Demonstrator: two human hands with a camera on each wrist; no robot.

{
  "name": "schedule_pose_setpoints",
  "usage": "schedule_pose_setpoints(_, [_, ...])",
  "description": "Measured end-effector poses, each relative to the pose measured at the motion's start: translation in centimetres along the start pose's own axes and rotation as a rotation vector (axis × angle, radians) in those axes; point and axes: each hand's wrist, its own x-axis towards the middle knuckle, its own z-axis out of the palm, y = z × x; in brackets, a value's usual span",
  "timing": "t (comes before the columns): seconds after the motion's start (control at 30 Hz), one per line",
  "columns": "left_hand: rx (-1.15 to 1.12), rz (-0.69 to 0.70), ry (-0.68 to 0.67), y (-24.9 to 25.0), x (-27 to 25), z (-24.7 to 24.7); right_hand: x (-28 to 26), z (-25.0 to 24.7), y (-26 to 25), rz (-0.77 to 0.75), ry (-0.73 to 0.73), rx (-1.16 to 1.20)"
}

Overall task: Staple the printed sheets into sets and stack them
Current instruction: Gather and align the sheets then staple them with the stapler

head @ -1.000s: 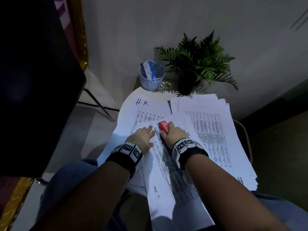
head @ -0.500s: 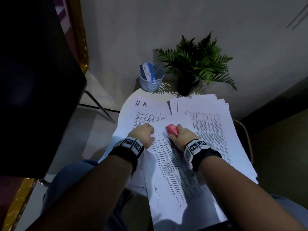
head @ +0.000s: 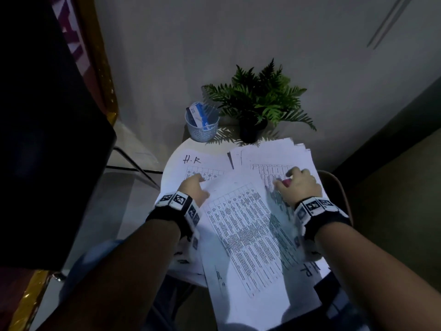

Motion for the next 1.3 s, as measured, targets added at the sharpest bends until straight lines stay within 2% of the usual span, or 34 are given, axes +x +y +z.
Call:
schedule_pose_setpoints(0.1, [-0.188,0.102,0.081,0.6,-1.8,-1.3,-1.5,-0.4,-2.2,-0.015,-0.112,0.363])
schedule_pose_setpoints(0.17, [-0.267,0.202,0.083,1.2,-3.5,-2.4,-3.0,-1.0,-3.5,-0.015,-0.168,0.55])
schedule_pose_setpoints(0.23, [-0.295,0.293,0.093,1.7,-5.4,-3.4,-4.1,-1.6,-4.3,-0.008,-0.177,0.697])
schedule_pose_setpoints(0.37, [-0.369,0.36,0.154,2.2,-8.9,-4.1,-6.2,-3.2,-5.3,0.042,-0.164,0.97])
schedule_pose_setpoints(0.47, [-0.343,0.465,0.189,2.4,-10.8,-4.4,-7.7,-4.1,-5.6,0.052,-0.155,1.073])
schedule_pose_setpoints(0.57, [-0.309,0.541,0.214,2.5,-12.4,-4.7,-9.1,-4.9,-5.9,0.026,-0.131,1.106])
schedule_pose_setpoints(0.67, [-0.293,0.531,0.231,2.6,-13.5,-5.4,-10.0,-5.6,-5.9,-0.033,-0.101,1.068])
schedule_pose_setpoints(0.8, [-0.061,0.445,0.291,3.7,-14.2,-6.8,-11.0,-6.1,-5.8,-0.09,-0.012,1.026])
schedule_pose_setpoints(0.9, [0.019,0.502,0.295,6.0,-14.9,-7.2,-12.4,-6.3,-6.0,-0.178,0.044,0.976])
schedule_pose_setpoints(1.0, [0.01,0.519,0.284,7.6,-14.9,-6.7,-13.6,-6.1,-6.4,-0.296,0.119,0.923])
schedule_pose_setpoints(1.13, [-0.098,0.488,0.287,7.5,-15.0,-6.2,-14.5,-5.8,-6.0,-0.393,0.3,0.749])
schedule_pose_setpoints(1.3, [-0.139,0.516,0.3,7.2,-15.7,-6.3,-15.5,-5.8,-5.2,-0.386,0.316,0.791])
